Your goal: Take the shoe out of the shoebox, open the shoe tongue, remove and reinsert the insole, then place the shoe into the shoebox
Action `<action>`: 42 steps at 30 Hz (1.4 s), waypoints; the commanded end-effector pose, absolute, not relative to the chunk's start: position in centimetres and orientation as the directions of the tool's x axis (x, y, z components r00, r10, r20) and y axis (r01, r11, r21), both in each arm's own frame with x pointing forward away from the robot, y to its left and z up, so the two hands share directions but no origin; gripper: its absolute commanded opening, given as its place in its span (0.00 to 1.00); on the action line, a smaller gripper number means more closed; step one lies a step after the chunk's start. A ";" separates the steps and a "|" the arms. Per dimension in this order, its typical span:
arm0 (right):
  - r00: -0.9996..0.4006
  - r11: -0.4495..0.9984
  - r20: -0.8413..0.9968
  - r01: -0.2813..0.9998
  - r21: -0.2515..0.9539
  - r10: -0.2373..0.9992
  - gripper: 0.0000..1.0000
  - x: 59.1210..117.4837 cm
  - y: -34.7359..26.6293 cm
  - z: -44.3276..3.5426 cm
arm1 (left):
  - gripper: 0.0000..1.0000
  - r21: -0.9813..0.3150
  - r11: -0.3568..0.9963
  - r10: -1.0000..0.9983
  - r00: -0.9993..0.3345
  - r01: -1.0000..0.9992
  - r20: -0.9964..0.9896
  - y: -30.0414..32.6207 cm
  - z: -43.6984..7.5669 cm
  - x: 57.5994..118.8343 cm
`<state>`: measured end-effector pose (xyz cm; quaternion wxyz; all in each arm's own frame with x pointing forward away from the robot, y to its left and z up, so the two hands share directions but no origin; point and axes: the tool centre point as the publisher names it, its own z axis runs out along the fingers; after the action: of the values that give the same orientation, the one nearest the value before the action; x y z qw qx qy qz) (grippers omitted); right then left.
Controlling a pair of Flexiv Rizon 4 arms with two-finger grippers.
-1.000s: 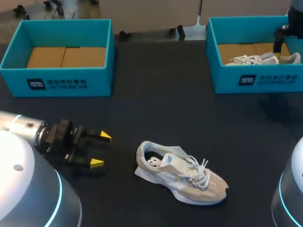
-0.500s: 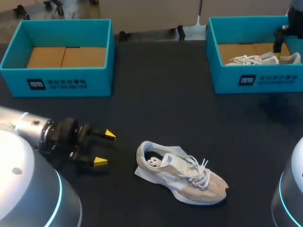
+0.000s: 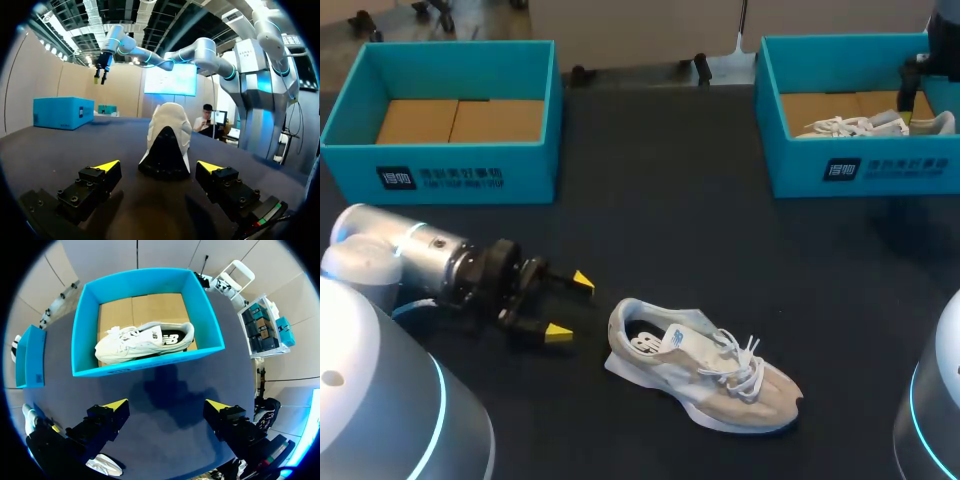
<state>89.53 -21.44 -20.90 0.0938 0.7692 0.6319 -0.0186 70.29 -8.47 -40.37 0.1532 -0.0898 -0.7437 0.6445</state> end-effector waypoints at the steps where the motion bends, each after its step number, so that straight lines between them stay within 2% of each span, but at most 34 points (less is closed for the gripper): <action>1: 0.201 -0.184 -0.147 0.975 0.123 0.968 1.00 89.4 -21.5 -20.9 | 1.00 -0.985 0.162 0.374 -0.921 -0.054 0.112 -9.6 -40.7 70.4; 18: 0.201 -0.184 -0.147 0.975 0.123 0.968 1.00 89.4 -21.5 -20.9 | 1.00 -0.984 0.173 0.461 -0.878 -0.051 0.127 -13.2 -41.1 69.4; 42: 0.201 -0.184 -0.147 0.975 0.123 0.968 1.00 89.4 -21.5 -20.9 | 1.00 -0.983 0.176 0.495 -0.858 -0.056 0.137 -14.7 -41.4 67.3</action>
<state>89.53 -21.44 -20.90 0.0939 0.7691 0.6319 -0.0186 67.52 -14.50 -41.40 0.2212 -0.1490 -0.7336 0.6250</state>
